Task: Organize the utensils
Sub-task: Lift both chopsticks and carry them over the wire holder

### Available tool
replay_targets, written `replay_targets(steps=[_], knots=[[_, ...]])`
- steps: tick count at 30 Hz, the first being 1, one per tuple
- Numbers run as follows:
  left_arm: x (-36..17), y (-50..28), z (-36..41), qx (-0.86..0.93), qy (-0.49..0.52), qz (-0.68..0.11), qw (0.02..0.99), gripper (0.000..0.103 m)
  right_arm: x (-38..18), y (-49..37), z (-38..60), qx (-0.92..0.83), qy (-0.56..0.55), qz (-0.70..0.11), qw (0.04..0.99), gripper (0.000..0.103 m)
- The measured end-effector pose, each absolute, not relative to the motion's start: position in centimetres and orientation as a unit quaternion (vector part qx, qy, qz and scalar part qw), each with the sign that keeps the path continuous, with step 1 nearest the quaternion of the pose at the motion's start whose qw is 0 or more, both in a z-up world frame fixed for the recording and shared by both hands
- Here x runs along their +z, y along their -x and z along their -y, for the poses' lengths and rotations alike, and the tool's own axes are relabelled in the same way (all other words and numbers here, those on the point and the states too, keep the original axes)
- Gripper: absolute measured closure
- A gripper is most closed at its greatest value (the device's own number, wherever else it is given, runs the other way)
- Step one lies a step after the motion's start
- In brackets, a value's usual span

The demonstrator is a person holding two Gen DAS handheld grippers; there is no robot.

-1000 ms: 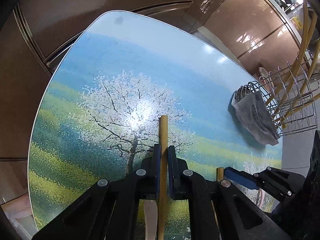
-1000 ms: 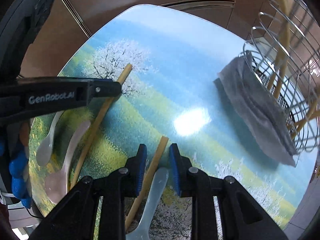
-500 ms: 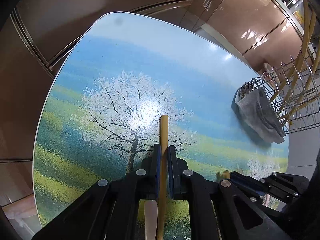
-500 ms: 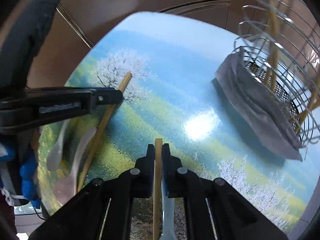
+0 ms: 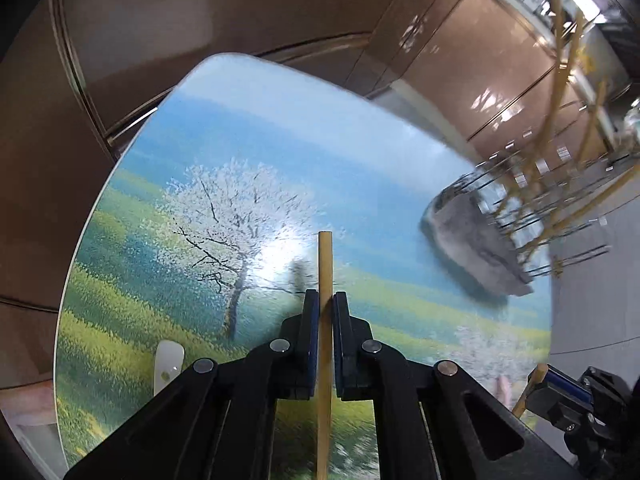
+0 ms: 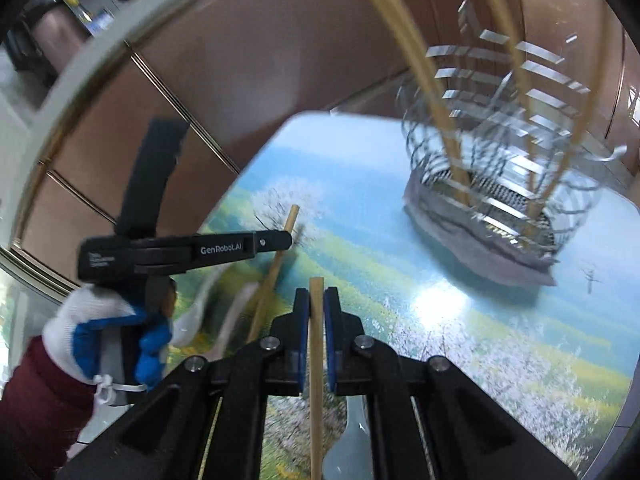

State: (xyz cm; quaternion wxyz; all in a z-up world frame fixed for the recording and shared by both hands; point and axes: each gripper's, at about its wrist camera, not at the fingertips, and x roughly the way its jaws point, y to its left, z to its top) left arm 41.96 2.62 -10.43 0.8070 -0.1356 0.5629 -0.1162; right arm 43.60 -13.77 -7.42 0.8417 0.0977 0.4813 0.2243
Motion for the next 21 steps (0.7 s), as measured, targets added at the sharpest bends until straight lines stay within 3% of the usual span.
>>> replay_targets(steps=[9, 21], knots=[[-1.8, -37.2, -3.4, -0.149, 0.174, -0.479, 0.847, 0.097, -0.5, -37.8, 18.2, 0.227, -0.144, -0.392, 0.88, 0.096], [9.2, -35.5, 0.3, -0.192, 0.176, -0.343, 0.903, 0.097, 9.4, -35.1, 19.9, 0.198, -0.098, -0.293, 0.93, 0.096]])
